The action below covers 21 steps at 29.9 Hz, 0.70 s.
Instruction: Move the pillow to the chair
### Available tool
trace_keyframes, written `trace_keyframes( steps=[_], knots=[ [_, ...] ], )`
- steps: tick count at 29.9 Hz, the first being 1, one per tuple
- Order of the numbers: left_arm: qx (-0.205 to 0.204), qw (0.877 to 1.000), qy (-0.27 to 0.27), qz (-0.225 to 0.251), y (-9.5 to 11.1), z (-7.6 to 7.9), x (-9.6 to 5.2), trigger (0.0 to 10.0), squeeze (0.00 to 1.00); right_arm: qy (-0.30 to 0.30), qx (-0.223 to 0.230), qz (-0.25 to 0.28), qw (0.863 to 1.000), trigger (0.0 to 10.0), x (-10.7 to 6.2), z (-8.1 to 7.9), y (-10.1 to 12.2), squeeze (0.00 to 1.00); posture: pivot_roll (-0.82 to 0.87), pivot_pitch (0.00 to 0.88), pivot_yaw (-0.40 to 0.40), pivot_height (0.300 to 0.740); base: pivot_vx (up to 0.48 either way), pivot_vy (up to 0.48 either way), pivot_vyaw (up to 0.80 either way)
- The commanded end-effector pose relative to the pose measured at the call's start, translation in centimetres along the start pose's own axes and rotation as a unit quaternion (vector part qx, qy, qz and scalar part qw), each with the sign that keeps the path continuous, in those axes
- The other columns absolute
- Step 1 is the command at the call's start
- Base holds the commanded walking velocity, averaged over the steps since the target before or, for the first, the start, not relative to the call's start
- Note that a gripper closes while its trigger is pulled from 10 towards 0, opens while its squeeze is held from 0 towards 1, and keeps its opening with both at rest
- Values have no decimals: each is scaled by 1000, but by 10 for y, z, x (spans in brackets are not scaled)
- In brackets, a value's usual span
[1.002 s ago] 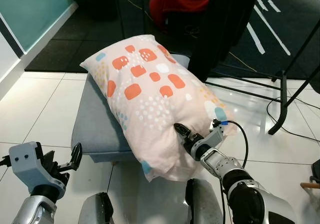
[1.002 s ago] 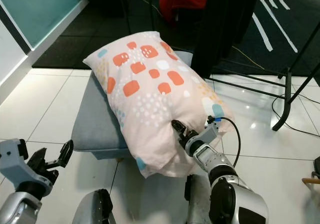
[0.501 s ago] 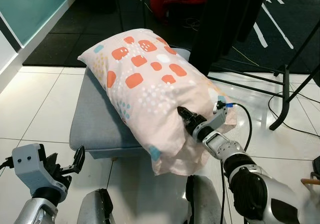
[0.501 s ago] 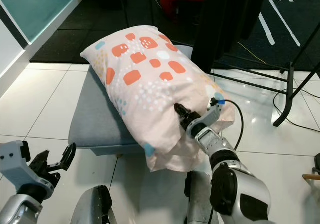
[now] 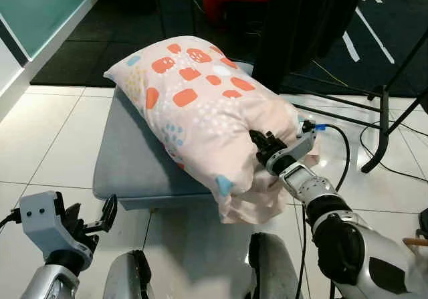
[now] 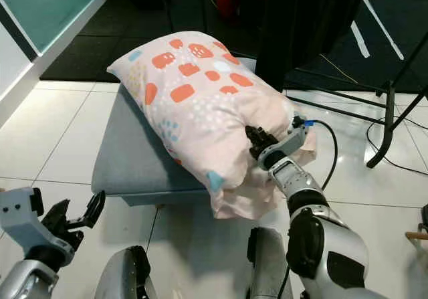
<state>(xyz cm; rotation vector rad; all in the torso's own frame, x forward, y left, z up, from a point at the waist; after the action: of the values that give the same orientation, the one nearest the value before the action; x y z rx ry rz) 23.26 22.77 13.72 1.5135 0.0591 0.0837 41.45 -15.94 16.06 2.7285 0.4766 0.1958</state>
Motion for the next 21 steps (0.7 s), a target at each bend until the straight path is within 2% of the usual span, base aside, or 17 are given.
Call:
trace_keyframes(
  steps=[1, 3, 4, 7, 9, 15, 17, 21],
  knots=[
    [1, 1000, 1, -9, -5, -1, 0, 10000, 0, 18, -21, -9, 1000, 0, 1, -5, 1, 0, 36, 261, 15, 440, 0, 0, 0],
    [-1, 1000, -3, -5, -6, 4, 3, 10000, 0, 28, -46, -49, 997, 0, -2, -4, -9, 0, 27, 244, -9, 440, 0, 0, 0],
    [-1, 1000, -3, -5, -6, 4, 3, 10000, 0, 28, -46, -49, 997, 0, -2, -4, -9, 0, 27, 244, -9, 440, 0, 0, 0],
    [-11, 1000, -2, 5, -6, 9, 10, 10000, 0, 38, -70, -92, 993, 0, -6, -3, -17, 0, 8, 203, -44, 440, 0, 0, 0],
    [-14, 1000, -2, 8, -7, 10, 12, 10000, 0, 41, -76, -98, 991, 0, -7, -4, -17, 0, 0, 189, -49, 440, 0, 0, 0],
    [-21, 1000, -6, 18, -8, 16, 26, 10000, 0, 64, -108, -92, 988, 0, -5, -20, -12, 0, -33, 130, -45, 440, 0, 0, 0],
    [-26, 999, -13, 24, -7, 21, 34, 10000, 0, 81, -103, -80, 988, 0, -5, -29, -11, 0, -47, 103, -36, 440, 0, 0, 0],
    [-23, 999, -29, 26, -8, 30, 42, 10000, 0, 92, -98, -77, 988, 0, -9, -31, -19, 0, -60, 86, -29, 450, 0, 0, 0]
  ],
)
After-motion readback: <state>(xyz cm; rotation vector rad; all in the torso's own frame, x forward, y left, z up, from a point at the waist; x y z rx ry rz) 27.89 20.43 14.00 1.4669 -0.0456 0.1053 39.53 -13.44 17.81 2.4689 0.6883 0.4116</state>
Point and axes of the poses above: a point about 5 cm out from each wrist's last joint towards the gripper, its own x axis pointing out of the wrist towards the gripper, its own y axis along the axis of the wrist's last joint, z = x × y, the point moved 2 cm from there along x, pointing out of the wrist towards the gripper, and after that the axes turned 13 degrees about x, right-handed, at the moved point
